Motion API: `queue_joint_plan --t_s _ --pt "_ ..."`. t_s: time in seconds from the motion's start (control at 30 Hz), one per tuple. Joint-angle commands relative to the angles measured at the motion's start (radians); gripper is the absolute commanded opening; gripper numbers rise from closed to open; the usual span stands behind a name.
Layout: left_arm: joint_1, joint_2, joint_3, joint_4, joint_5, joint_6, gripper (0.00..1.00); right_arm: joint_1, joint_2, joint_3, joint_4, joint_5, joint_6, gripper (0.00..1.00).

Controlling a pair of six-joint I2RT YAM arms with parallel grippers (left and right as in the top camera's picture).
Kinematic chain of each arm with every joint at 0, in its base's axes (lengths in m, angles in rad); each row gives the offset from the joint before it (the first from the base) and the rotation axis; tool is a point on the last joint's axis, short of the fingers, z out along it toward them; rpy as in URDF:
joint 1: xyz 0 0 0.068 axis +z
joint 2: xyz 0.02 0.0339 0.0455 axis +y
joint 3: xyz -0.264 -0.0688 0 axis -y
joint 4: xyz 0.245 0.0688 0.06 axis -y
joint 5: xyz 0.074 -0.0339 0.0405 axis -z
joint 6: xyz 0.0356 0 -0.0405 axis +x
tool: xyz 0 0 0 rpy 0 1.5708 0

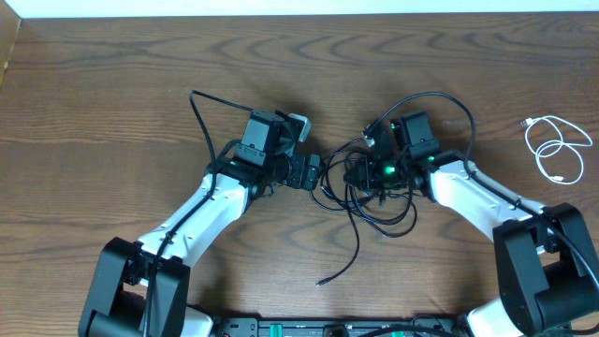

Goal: Untangle cables

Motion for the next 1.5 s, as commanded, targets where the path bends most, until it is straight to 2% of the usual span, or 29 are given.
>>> queue_joint_plan --t_s 0.0,0.17,0.27,0.4,0.53,0.8,1.0,1.1,1.3,1.47 --pt "-0.002 -0.009 -0.005 -0.003 0.008 0.014 0.91 -0.046 -0.01 0.0 -0.022 -0.105 -0.098 0.01" --pt "-0.002 -0.009 -0.005 -0.002 0.009 0.014 0.91 -0.147 -0.01 0.0 -0.025 -0.317 -0.182 0.01" --pt "-0.002 -0.009 -0.005 -0.002 0.021 0.014 0.91 -0.172 -0.01 -0.005 -0.024 -0.376 -0.212 0.01" --pt "-0.003 -0.009 -0.005 -0.003 0.039 0.014 0.9 -0.162 -0.01 -0.017 -0.024 -0.4 -0.255 0.01" --pt "-0.004 -0.006 -0.005 -0.002 0.039 0.014 0.91 -0.151 -0.01 -0.021 -0.02 -0.522 -0.347 0.01" --pt "-0.004 -0.006 -0.005 -0.002 0.039 0.014 0.91 -0.136 -0.01 -0.021 -0.003 -0.568 -0.345 0.01" --pt "-0.004 -0.006 -0.005 0.002 0.039 0.014 0.91 -0.075 -0.01 -0.021 0.094 -0.666 -0.344 0.02" --pt "-0.004 -0.006 -0.005 0.002 0.04 0.014 0.91 -0.061 -0.01 -0.021 0.184 -0.665 -0.278 0.02" --pt "-0.004 -0.006 -0.005 0.002 0.039 0.014 0.9 -0.058 -0.01 -0.021 0.404 -0.644 -0.038 0.03" --pt "-0.004 -0.006 -0.005 0.003 0.039 0.014 0.91 -0.01 -0.01 -0.021 0.383 -0.59 0.009 0.01"
